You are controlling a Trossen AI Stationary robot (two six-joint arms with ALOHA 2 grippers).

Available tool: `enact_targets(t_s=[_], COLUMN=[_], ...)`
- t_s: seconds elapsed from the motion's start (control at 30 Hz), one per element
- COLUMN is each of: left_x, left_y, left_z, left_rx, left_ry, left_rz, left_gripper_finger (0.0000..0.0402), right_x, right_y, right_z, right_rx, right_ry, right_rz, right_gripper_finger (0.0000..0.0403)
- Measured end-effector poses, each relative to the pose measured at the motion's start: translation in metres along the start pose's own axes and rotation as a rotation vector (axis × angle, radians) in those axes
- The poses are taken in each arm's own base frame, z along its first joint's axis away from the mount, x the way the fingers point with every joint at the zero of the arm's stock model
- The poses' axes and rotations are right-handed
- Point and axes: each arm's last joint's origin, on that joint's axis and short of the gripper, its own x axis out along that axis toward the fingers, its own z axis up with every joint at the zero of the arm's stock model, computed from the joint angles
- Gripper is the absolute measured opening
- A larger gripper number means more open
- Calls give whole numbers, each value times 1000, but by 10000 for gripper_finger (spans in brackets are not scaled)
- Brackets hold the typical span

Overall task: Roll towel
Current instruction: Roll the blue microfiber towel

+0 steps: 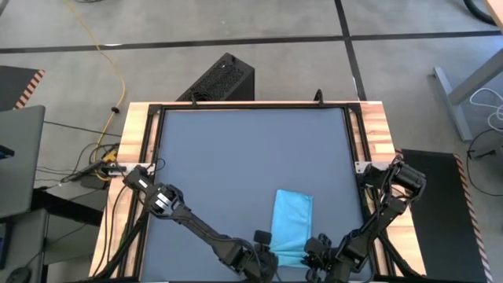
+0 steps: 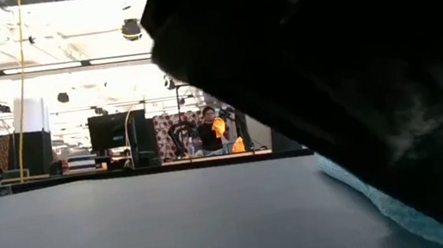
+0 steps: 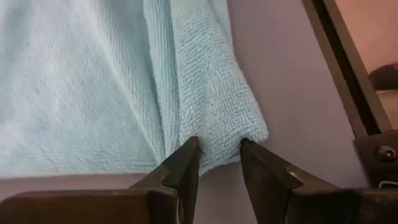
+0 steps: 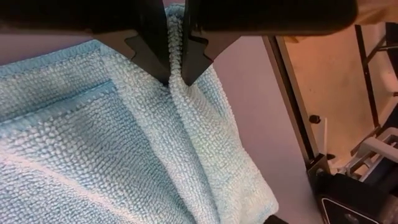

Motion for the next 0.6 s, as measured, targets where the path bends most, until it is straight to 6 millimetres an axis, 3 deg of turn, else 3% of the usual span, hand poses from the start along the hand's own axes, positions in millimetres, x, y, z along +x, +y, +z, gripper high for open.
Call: enact_targets(t_s=[0.17, 0.43, 0.6], left_x=[2, 2, 4], left_y=[2, 5, 8], left_z=[-2, 7, 9], left_rx=[-107, -337, -432], left_ry=[17, -13, 10], left_rz=[-21, -72, -160], left_gripper_finger=[101, 11, 2], right_x=[-1, -2, -2], right_y=[3, 5, 3], right_z=[1, 1, 1], right_rx=[-1, -1, -2], right_ry=[-1, -2, -1], right_rz=[3, 2, -16], right_gripper_finger=[60, 60, 60])
